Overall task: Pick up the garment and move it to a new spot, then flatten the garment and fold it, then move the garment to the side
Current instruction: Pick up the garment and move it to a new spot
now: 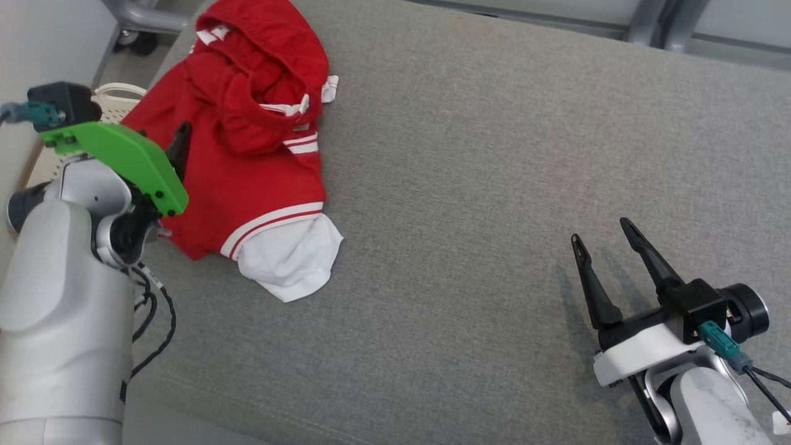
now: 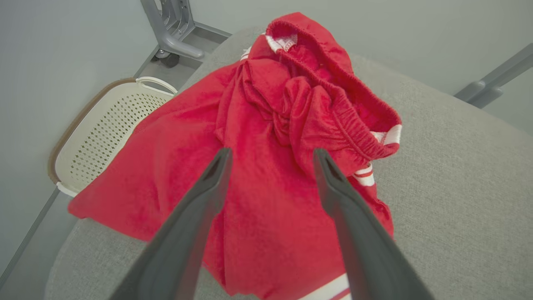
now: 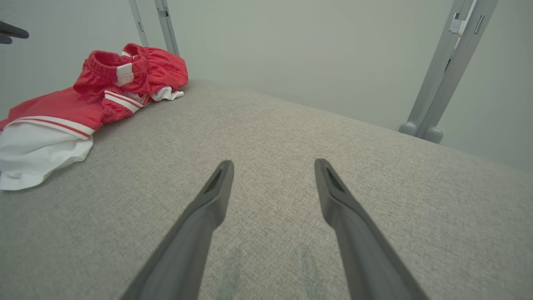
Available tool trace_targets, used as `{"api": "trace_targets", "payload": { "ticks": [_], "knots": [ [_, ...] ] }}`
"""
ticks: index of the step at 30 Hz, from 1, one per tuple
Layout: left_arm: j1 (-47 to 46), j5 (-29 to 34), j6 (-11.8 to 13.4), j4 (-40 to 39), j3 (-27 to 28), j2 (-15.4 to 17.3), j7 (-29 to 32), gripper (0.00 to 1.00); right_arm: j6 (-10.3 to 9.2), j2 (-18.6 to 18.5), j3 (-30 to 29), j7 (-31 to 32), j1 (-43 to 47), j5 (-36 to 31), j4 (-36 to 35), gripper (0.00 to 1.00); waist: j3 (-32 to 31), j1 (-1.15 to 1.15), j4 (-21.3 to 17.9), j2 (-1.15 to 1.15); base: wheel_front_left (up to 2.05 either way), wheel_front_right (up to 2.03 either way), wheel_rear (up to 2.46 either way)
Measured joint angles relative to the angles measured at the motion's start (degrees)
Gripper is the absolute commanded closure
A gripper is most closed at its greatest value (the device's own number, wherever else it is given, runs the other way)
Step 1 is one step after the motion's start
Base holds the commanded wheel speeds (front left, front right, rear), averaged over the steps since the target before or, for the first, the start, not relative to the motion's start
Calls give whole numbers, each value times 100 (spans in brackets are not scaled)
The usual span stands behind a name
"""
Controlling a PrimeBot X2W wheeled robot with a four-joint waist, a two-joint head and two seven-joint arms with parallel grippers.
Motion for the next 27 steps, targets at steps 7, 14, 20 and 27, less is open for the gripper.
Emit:
{"api": "trace_targets", "payload": {
  "ticks": [7,14,20,27],
  "knots": [
    [-864,-141,205,592,24,-102,378,0,0,-53,123,0,-132,-5,-92,0,379,0,-374,0,0,0,0],
    [-1330,27,452,1155,-27,140,441,0,0,-81,412,0,-122,-5,-146,0,596,0,-814,0,0,0,0],
    [-1359,73,495,1757,-11,447,571,0,0,-67,494,0,-133,13,-249,0,772,-1,-1246,0,0,0,0],
    [-1422,171,470,2193,-152,490,391,0,0,-34,380,0,-121,16,-309,0,973,-1,-1588,0,0,0,0]
  ]
}}
